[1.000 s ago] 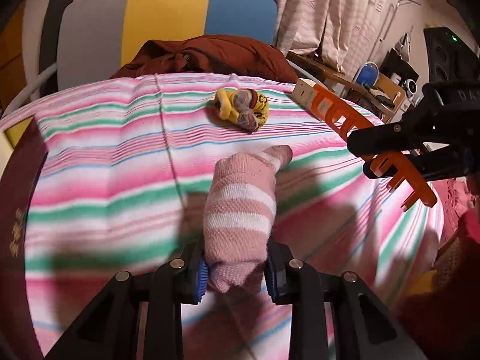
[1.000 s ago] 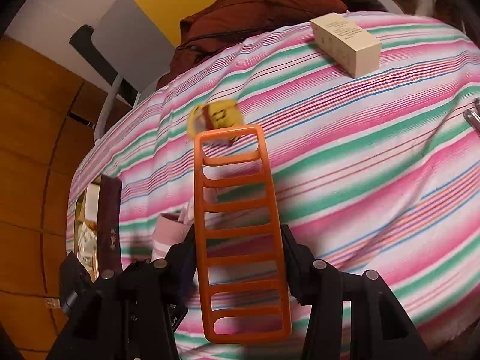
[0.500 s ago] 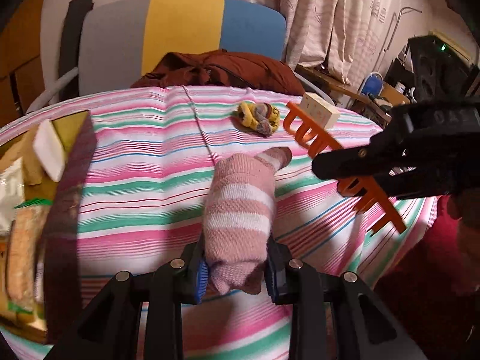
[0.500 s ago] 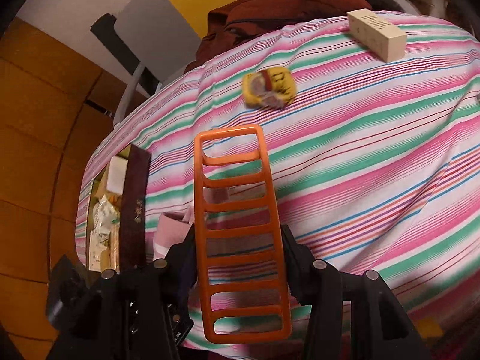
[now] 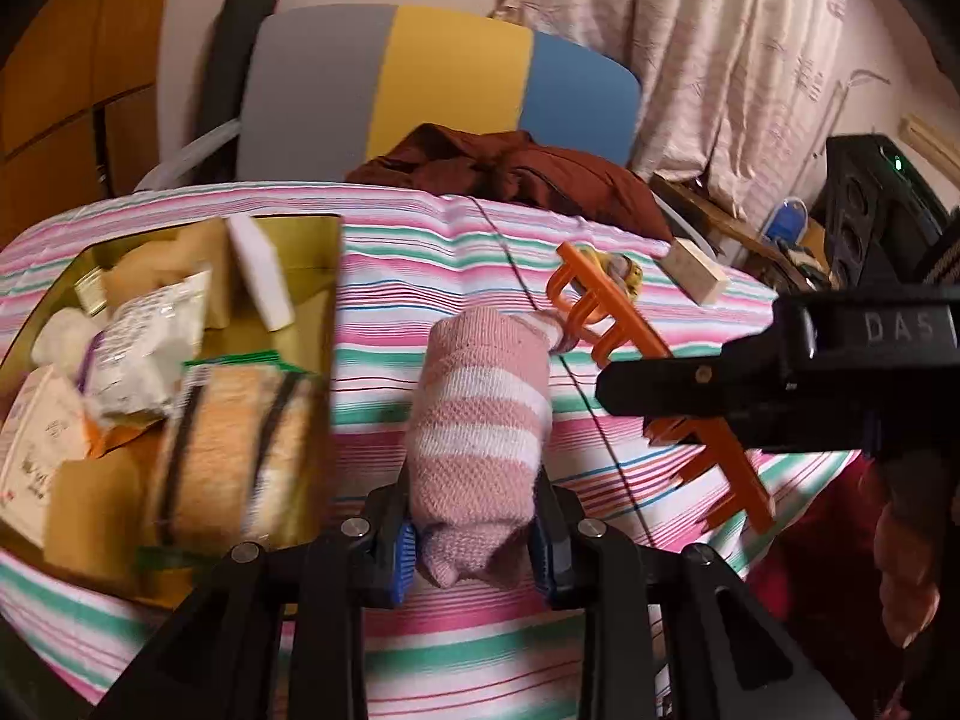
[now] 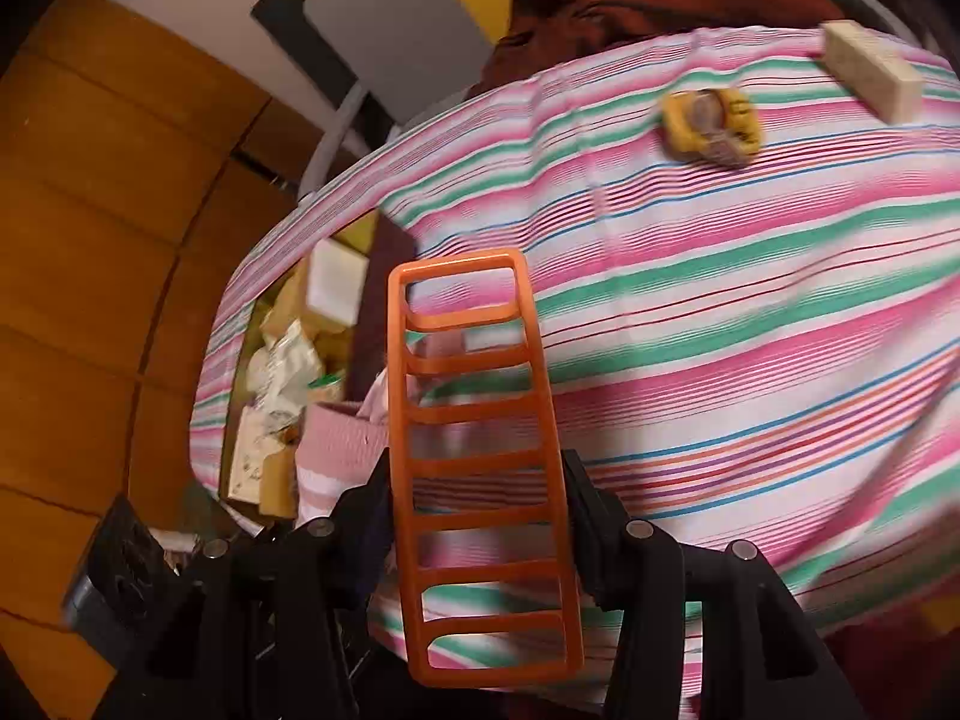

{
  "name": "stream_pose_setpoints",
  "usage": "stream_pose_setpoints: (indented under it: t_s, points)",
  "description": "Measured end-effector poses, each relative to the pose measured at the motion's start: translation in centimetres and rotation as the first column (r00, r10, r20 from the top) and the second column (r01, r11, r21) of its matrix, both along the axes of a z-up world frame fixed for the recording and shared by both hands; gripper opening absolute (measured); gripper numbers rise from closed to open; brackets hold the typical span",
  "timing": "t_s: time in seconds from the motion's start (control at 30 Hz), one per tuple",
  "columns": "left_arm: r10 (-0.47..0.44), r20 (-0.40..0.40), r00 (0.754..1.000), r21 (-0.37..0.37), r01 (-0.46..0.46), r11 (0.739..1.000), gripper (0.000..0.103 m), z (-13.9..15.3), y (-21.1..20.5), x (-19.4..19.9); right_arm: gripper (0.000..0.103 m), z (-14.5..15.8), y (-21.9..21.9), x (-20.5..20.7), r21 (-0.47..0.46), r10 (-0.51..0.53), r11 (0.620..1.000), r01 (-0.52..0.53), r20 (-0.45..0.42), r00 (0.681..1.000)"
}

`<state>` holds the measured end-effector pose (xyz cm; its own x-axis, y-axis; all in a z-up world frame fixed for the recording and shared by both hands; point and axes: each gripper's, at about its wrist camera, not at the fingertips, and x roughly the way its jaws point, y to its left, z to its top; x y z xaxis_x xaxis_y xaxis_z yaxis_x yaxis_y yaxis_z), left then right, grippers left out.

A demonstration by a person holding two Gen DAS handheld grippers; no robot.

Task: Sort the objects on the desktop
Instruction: 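Carry the pink sock and orange rack over the gold tray, then open both tools to drop the sock and rack into the tray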

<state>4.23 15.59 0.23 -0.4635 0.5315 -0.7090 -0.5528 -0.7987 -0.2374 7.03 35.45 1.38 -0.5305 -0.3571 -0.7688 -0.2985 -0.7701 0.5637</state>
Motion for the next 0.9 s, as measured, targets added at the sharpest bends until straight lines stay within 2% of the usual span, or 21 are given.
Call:
stream_pose_setpoints:
  t_s: [0.23, 0.4, 0.63, 0.77, 0.9]
  points:
    - [0.074, -0.009, 0.997, 0.038, -0.073, 0.997, 0.029, 1.5, -4.7, -0.6, 0.051, 1.0, -4.3, -2.1, -0.007, 0.094, 0.996, -0.094, -0.024, 0.995]
    - [0.155, -0.029, 0.987, 0.027, -0.154, 0.988, 0.029, 2.0, -8.7, -2.1, 0.051, 1.4, -8.3, -4.5, -0.013, 0.172, 0.985, -0.172, -0.033, 0.985]
    - [0.306, 0.023, 0.952, 0.048, -0.307, 0.950, 0.029, 1.4, -15.7, -5.9, 0.051, 1.2, -12.4, -7.6, -0.024, 0.235, 0.971, -0.236, -0.028, 0.972]
    - [0.355, 0.015, 0.935, 0.044, -0.356, 0.934, 0.029, 1.3, -18.7, -7.5, 0.051, 0.8, -14.1, -8.7, -0.048, 0.251, 0.967, -0.251, -0.008, 0.968]
    - [0.370, 0.023, 0.929, 0.036, -0.370, 0.928, 0.029, 0.9, -20.5, -8.9, 0.051, 0.2, -15.5, -9.8, -0.075, 0.252, 0.965, -0.251, 0.010, 0.968]
